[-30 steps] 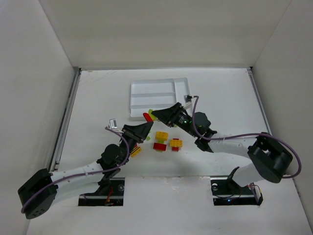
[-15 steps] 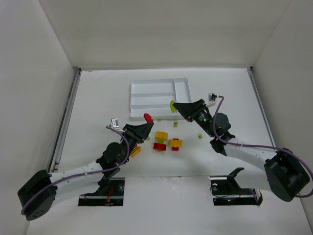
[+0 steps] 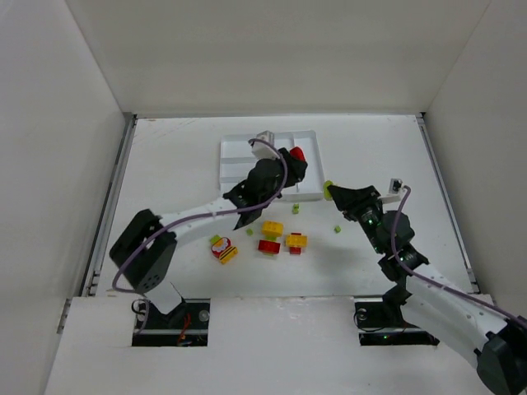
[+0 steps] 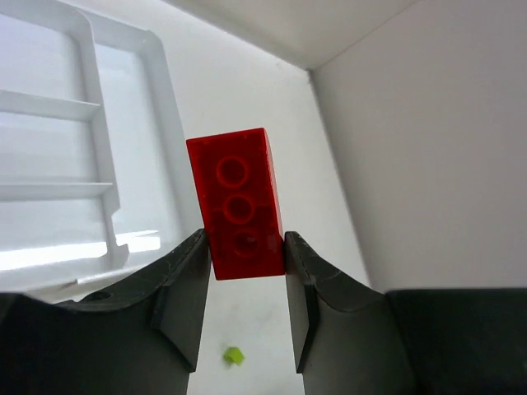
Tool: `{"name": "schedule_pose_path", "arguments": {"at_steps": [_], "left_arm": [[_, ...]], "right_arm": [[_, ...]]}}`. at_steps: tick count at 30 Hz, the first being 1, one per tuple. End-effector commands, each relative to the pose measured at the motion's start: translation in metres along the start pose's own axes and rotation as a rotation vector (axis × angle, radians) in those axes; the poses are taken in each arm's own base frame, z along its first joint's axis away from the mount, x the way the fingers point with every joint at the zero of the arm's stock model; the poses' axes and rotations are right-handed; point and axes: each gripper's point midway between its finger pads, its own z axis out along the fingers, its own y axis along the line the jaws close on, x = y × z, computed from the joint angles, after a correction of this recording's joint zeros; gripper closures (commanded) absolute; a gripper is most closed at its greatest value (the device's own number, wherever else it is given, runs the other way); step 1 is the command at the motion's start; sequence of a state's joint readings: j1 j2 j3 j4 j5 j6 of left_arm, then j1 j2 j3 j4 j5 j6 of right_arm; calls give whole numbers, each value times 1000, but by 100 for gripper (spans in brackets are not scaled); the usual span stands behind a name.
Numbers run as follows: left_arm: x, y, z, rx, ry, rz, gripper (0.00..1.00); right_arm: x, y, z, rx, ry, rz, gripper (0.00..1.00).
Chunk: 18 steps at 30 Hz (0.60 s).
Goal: Sort the legos into containers by color
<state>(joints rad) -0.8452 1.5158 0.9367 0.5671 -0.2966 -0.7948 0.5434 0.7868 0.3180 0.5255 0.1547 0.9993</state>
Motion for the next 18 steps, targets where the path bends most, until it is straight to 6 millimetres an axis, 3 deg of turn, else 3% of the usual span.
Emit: {"name": "schedule_pose_path", "arguments": {"at_steps": [1,9,14,18], "left_arm": [[20,14,32,-89,115,162,84],[61,33,107,-205,246,315,84],[67,50,131,-274,251,364,82],[72,53,141,-284,258,366,73]], "right_arm": [[-19,-45,-14,189,-89,-101,70],[-23,-69,-29,236,-107,-118,70],[-28,-70,-33,229,-125,-137,70],[-28,-73,-34,227,-115,-140,69]]}}
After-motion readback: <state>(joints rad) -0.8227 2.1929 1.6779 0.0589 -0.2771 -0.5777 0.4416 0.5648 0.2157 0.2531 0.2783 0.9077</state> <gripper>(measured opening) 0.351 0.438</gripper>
